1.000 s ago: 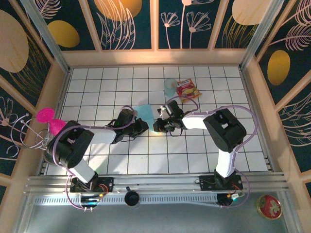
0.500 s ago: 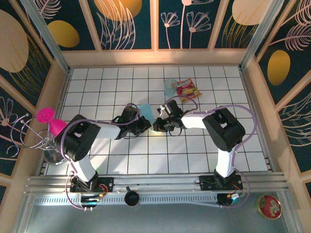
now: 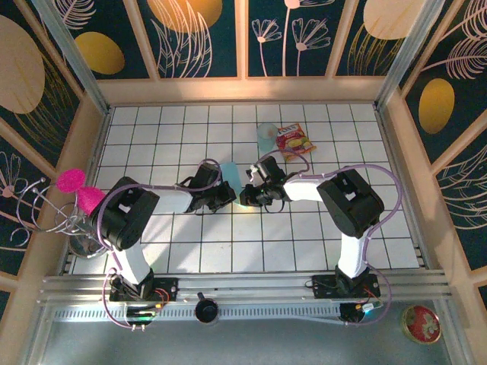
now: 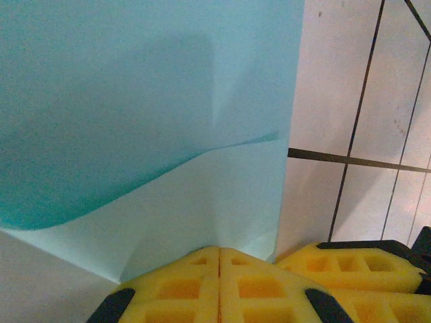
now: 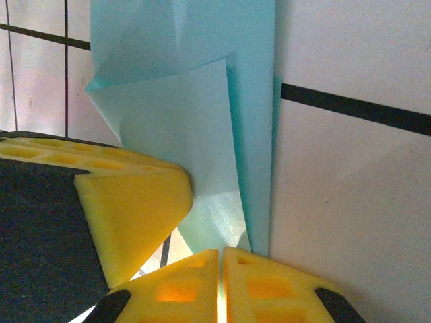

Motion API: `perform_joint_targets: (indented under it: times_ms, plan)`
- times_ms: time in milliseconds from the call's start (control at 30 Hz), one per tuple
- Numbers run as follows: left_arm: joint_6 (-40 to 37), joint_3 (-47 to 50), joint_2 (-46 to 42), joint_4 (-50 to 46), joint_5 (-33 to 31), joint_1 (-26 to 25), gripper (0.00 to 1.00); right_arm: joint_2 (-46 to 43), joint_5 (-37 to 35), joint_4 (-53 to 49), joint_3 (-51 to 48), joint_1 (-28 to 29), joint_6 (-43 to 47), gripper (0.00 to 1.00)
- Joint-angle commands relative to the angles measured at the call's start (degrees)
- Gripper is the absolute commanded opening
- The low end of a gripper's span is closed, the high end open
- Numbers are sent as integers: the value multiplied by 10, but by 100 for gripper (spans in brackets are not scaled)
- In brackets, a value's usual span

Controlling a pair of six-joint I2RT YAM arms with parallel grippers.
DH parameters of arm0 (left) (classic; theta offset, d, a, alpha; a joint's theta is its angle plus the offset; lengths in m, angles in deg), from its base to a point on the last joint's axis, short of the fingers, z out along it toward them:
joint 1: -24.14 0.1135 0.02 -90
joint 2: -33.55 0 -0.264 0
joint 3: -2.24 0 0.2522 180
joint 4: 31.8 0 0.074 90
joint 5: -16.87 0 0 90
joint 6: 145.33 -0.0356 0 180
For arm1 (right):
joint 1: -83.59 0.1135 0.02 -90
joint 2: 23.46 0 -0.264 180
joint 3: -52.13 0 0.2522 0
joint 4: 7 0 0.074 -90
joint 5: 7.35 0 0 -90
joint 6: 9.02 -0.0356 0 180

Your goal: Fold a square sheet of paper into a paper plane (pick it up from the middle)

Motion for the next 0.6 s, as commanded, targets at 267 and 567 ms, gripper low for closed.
perform_joint_targets:
  times_ms: [267,567]
  plan:
    - [-41,-19,11,-68,-19,37,11,20,-60,-91,8,2,30,11]
    - [-87,-26,24,-92,-8,104,15,27,-83,-122,6,-1,39,11]
